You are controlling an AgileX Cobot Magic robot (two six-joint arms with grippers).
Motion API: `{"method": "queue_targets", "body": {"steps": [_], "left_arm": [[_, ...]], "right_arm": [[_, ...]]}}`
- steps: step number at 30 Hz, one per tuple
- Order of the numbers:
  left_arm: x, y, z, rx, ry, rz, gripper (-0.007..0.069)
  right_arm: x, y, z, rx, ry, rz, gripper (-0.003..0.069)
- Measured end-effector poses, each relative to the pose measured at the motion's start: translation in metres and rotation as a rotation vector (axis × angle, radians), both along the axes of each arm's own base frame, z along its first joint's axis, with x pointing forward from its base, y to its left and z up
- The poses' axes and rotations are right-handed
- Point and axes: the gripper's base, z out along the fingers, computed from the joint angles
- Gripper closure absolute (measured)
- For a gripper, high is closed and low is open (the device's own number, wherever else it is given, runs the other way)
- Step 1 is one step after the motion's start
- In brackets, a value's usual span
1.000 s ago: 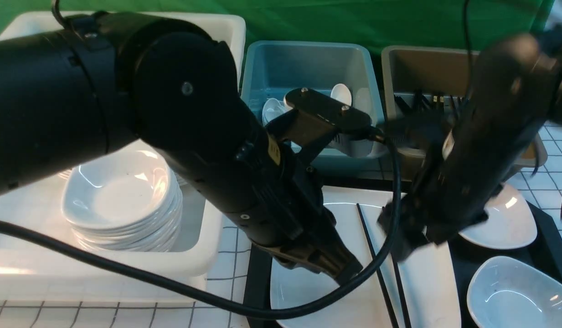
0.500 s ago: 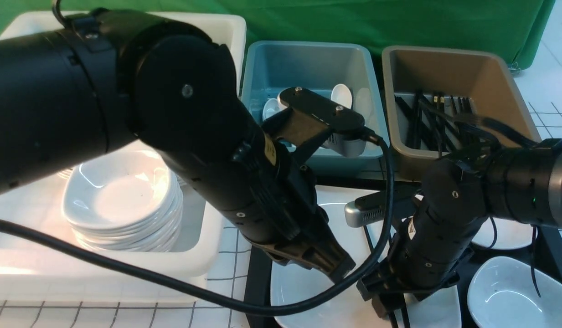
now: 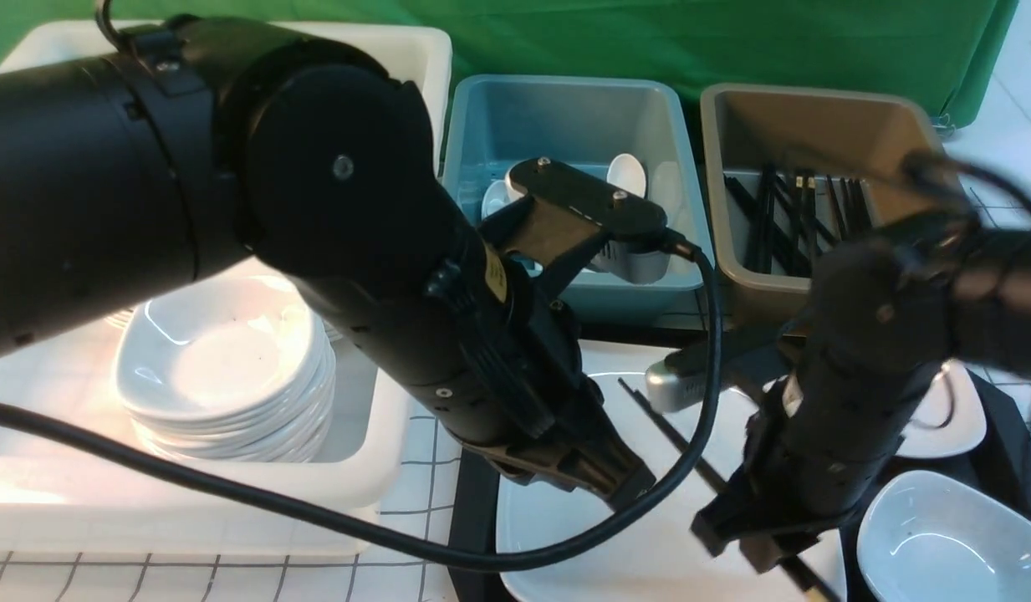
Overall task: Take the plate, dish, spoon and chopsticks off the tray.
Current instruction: Use the right arm to grab a pair of chopsticks from the plate, then use the right arm to put the chopsticks into the small storage box on the right
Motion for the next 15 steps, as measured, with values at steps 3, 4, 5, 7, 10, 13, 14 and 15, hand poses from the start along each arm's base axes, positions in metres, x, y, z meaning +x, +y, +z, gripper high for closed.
{"method": "queue_targets", "body": {"steps": [3, 4, 5, 7, 10, 13, 14, 15], "left_arm": [[0.002, -0.002, 0.001, -0.021, -0.022, 0.006, 0.0627], [0.004, -0.003, 0.003, -0.045, -0.047, 0.013, 0.0627], [0.006, -0.005, 0.004, -0.068, -0.071, 0.020, 0.0627], [0.012, -0.009, 0.009, -0.127, -0.131, 0.036, 0.0627], [0.022, -0.016, 0.020, -0.252, -0.279, 0.056, 0.0627], [0.032, -0.021, 0.034, -0.374, -0.426, 0.084, 0.0627], [0.036, -0.023, 0.041, -0.430, -0.491, 0.099, 0.0627], [0.037, -0.024, 0.044, -0.456, -0.521, 0.106, 0.0627]], "right_arm": [[-0.003, -0.004, 0.028, 0.044, -0.072, 0.010, 0.0536], [-0.001, -0.007, 0.045, 0.077, -0.123, 0.005, 0.0536], [0.002, -0.011, 0.059, 0.105, -0.168, -0.008, 0.0536], [0.015, -0.023, 0.082, 0.149, -0.253, -0.058, 0.0536], [0.050, -0.048, 0.112, 0.202, -0.406, -0.171, 0.0536], [0.081, -0.068, 0.127, 0.220, -0.520, -0.240, 0.0536], [0.101, -0.080, 0.131, 0.226, -0.582, -0.283, 0.0536], [0.115, -0.089, 0.131, 0.224, -0.615, -0.310, 0.0536]]}}
